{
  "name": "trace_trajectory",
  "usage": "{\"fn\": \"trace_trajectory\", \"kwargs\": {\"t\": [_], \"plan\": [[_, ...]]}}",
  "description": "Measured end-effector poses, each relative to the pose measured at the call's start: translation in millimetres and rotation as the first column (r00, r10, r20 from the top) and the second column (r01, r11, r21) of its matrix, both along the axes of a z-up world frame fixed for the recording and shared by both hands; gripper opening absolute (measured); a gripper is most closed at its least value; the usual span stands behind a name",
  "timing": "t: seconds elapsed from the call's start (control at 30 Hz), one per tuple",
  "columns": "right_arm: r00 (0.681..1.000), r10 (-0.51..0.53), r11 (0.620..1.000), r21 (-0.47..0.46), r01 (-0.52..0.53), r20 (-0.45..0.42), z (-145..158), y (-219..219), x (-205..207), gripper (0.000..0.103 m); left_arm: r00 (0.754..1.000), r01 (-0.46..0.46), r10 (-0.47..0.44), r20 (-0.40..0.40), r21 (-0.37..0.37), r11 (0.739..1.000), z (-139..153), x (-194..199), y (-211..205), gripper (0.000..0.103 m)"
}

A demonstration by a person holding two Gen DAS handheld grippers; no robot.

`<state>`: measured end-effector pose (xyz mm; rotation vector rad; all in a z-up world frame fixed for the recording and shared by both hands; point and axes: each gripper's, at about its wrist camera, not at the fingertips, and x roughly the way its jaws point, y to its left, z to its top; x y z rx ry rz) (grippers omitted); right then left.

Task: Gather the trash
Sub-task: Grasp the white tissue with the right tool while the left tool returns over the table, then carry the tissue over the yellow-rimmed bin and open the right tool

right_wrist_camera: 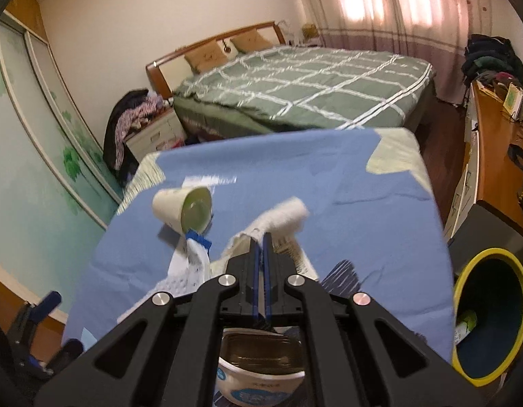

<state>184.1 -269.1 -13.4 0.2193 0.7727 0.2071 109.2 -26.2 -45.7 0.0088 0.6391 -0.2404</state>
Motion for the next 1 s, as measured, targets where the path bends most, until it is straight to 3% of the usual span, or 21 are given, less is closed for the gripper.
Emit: {"fn": "trace_trajectory", "kwargs": {"t": [0.2, 0.5, 1.0], "plan": [[0.997, -0.051, 0.998, 0.031, 0.050, 0.058, 20.0, -28.5, -19.4, 0.002, 1.000, 0.025, -0.025, 0.001, 0.012, 1.000, 0.9, -0.7, -11.2, 0.093], [0.974, -0.210, 0.978, 0.032, 0.208, 0.084, 22.9, -106.5, -55.9, 0.002, 0.997, 0.076, -0.075, -0.013, 0.029, 0.997, -2.4, 1.0, -36.1, 0.093], [0.878, -0.478, 0.877, -0.049, 0.477, -0.016, -34.2, -228.5, -83.9, 0.002, 0.976, 0.211, -0.207, -0.062, 0.080, 0.974, -15.0, 4.9, -111.5, 0.093]]}}
